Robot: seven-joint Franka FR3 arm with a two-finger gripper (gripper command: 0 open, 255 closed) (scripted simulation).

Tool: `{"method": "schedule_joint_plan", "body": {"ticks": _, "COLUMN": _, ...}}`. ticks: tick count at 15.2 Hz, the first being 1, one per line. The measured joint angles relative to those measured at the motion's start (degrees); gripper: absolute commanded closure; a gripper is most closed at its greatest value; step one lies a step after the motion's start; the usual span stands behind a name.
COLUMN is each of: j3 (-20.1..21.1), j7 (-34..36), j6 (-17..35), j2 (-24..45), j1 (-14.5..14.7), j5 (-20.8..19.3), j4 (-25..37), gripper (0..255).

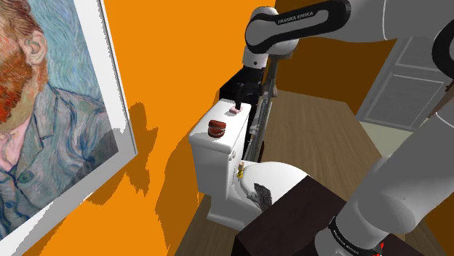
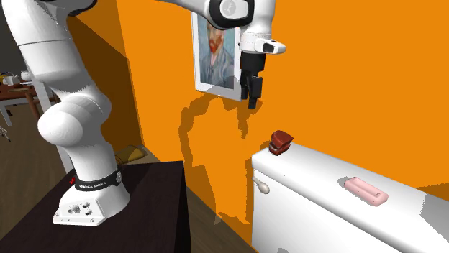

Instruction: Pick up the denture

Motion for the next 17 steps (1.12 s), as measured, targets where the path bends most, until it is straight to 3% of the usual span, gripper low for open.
{"method": "schedule_joint_plan", "body": {"ticks": 6, "j3": 0.3, "j7": -2.2, "j6": 3.0, "j2": 13.1, "j1": 0.4, "j5": 0.1, "j4": 9.1, "gripper": 0}}
{"method": "schedule_joint_plan", "body": {"ticks": 15, "j3": 1.5, "j7": -3.7, "j6": 2.0, "j2": 34.3, "j1": 1.3, "j5": -0.4, "j4": 29.7, "gripper": 0}}
{"method": "schedule_joint_plan", "body": {"ticks": 17, "j3": 1.6, "j7": -3.8, "j6": 2.6, "j2": 36.5, "j1": 1.4, "j5": -0.5, "j4": 31.2, "gripper": 0}}
